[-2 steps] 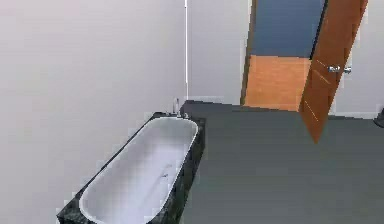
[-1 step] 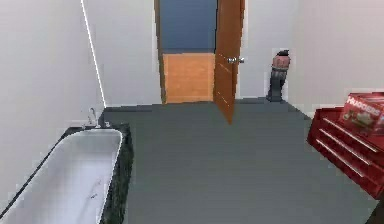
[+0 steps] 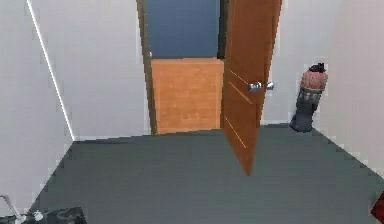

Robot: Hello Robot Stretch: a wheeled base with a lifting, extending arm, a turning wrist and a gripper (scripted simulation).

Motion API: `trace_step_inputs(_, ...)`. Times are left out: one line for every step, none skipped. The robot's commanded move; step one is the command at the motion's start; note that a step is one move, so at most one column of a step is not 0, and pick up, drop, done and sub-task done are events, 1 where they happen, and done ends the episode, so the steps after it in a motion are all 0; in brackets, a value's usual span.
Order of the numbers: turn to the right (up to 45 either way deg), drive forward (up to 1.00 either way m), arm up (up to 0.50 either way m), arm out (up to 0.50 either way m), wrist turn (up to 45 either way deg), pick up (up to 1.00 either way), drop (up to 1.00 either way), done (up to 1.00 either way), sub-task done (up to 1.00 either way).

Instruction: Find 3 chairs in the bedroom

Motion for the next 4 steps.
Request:
trace_step_inputs(0.0, 1.00, 0.00, 0.00, 0.0, 0.00, 0.00, 0.00, 0.00)
trace_step_inputs(0.0, 1.00, 0.00, 0.00, 0.0, 0.00, 0.00, 0.00, 0.00)
trace_step_inputs(0.0, 0.60, 0.00, 0.00, 0.0, 0.00, 0.00, 0.00, 0.00)
trace_step_inputs(9.0, 0.00, 0.00, 0.00, 0.0, 0.00, 0.00, 0.00, 0.00)
